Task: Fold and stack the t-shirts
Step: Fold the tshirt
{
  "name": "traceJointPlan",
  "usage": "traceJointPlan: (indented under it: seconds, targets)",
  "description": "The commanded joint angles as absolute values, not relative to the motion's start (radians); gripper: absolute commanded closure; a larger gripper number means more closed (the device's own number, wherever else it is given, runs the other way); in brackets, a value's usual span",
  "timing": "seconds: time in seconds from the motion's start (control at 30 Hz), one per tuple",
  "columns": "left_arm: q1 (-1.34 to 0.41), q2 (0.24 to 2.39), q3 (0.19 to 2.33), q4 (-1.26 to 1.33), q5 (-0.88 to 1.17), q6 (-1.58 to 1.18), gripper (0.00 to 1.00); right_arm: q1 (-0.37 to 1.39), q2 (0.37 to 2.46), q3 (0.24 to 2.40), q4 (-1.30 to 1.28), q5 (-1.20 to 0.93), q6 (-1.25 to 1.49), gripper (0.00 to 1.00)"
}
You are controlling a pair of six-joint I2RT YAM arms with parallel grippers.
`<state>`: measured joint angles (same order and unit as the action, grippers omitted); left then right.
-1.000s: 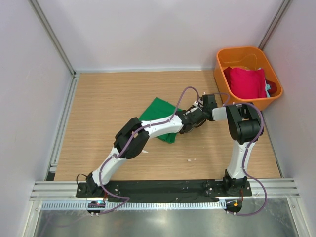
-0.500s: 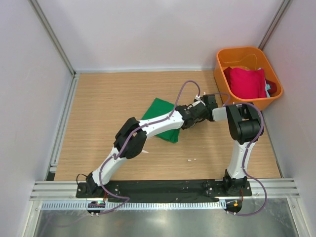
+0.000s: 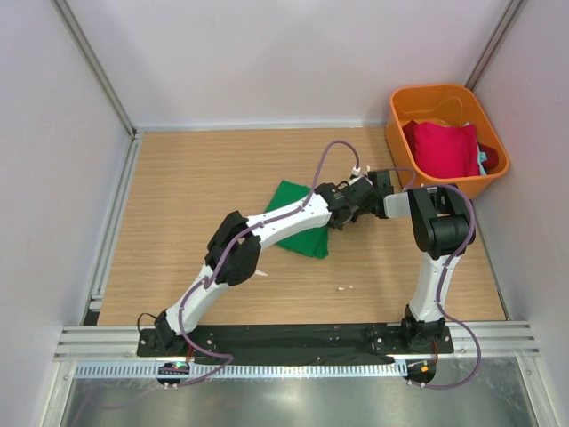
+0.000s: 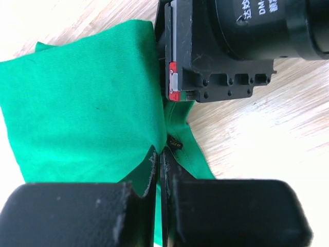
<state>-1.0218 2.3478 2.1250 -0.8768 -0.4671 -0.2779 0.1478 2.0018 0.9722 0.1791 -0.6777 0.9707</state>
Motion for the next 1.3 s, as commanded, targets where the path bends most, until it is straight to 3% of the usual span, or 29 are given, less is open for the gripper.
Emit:
traceJointPlan:
  seconds: [0.0, 0.13, 0.27, 0.37, 0.67, 0.77, 0.9, 1.07, 1.27]
  targets:
    - [-1.006, 2.368, 2.192, -0.887, -0.425, -0.299, 1.00, 0.140, 2.028, 0.962, 0.112, -0.617, 0.922, 0.99]
    - [-0.982, 2.385, 2.194, -0.881, -0.420, -0.305, 0.94, 0.137, 2.019, 0.977, 0.084, -0.620, 0.901, 0.99]
    - [-0.954, 2.332, 2.183, -0.879, -0.405, -0.337, 0.65, 0.132, 1.990, 0.999, 0.020, -0.624, 0.874, 0.97]
    - [-0.934, 2.248, 2.162, -0.871, -0.373, -0.374, 0.59, 0.121, 1.948, 1.044, -0.093, -0.611, 0.825, 0.93]
    - [-0.775, 1.926, 1.871, -0.789, -0.200, -0.476, 0.53, 0.078, 1.884, 1.311, -0.536, -0.502, 0.575, 0.68]
    - [-0.712, 1.858, 1.745, -0.721, -0.074, -0.450, 0.49, 0.065, 1.853, 1.341, -0.604, -0.479, 0.526, 0.65]
    - [-0.683, 1.786, 1.678, -0.724, -0.061, -0.426, 0.47, 0.064, 1.771, 1.271, -0.604, -0.498, 0.503, 0.60]
    - [-0.572, 1.766, 1.536, -0.678, 0.167, -0.440, 0.46, 0.093, 1.625, 1.083, -0.471, -0.584, 0.517, 0.41]
    - [-0.463, 1.747, 1.415, -0.632, 0.261, -0.445, 0.47, 0.244, 1.540, 0.931, -0.347, -0.641, 0.626, 0.39]
